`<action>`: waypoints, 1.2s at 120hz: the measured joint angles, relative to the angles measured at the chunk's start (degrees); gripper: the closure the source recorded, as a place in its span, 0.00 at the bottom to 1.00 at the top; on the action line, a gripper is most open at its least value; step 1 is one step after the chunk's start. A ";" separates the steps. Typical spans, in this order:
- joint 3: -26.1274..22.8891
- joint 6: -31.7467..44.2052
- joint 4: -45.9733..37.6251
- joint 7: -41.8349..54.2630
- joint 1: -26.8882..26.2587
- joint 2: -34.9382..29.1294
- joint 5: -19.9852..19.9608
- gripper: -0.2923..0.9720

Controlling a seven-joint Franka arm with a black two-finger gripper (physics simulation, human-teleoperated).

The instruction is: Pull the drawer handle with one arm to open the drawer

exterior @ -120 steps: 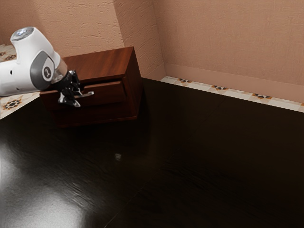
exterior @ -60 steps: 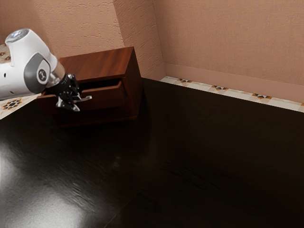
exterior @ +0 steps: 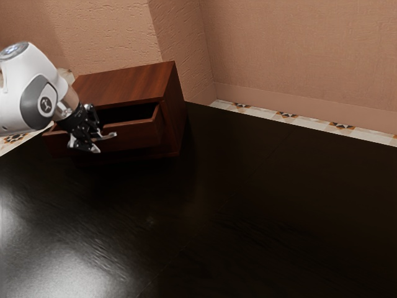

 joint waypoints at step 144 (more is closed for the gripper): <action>-1.11 1.96 -13.33 -0.43 -0.35 -12.11 1.78 0.81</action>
